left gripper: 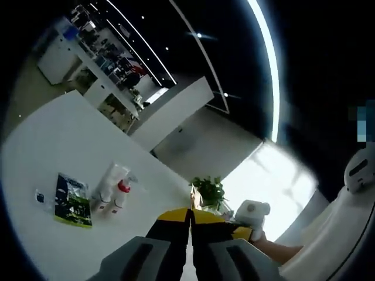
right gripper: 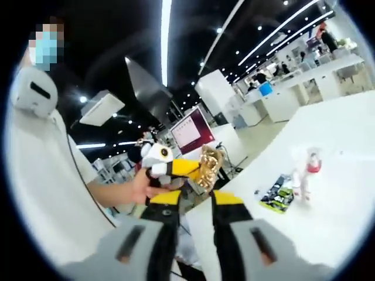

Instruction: Arrange the skincare products in the storage area until every visible bottle or jar stands upright without overlapping.

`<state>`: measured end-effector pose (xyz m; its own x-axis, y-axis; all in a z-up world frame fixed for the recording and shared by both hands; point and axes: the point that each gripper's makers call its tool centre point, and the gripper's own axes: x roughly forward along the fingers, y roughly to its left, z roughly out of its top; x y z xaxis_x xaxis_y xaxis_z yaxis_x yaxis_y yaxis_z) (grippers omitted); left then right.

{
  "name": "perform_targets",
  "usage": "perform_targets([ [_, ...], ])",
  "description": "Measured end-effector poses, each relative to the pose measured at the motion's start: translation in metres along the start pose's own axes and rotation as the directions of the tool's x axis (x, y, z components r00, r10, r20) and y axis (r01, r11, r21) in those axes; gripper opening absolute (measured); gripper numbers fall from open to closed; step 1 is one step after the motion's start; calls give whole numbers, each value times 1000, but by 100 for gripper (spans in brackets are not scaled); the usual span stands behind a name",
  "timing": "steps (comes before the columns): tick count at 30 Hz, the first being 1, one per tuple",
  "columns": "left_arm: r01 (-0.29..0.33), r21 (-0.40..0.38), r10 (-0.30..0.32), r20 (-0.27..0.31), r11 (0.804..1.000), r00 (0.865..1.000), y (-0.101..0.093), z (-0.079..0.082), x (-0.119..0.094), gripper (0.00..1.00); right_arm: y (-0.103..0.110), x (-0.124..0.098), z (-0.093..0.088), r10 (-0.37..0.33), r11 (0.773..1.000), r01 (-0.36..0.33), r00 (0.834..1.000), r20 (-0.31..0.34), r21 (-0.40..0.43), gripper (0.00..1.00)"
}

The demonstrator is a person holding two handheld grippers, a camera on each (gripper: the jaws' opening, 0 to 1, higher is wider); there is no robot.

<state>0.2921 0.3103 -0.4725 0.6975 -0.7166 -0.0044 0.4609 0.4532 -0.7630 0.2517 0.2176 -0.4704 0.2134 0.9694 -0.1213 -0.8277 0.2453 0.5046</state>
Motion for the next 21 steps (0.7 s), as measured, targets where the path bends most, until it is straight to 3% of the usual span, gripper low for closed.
perform_targets([
  [3, -33, 1, 33, 6, 999, 999, 16, 11, -2, 0, 0, -5, 4, -33, 998, 32, 999, -4, -56, 32],
  [8, -95, 15, 95, -3, 995, 996, 45, 22, -2, 0, -2, -16, -3, -78, 985, 66, 995, -69, -160, 36],
  [21, -237, -27, 236, -33, 971, 971, 134, 42, 5, 0, 1, -26, -8, -164, 974, 152, 985, -58, -168, 52],
])
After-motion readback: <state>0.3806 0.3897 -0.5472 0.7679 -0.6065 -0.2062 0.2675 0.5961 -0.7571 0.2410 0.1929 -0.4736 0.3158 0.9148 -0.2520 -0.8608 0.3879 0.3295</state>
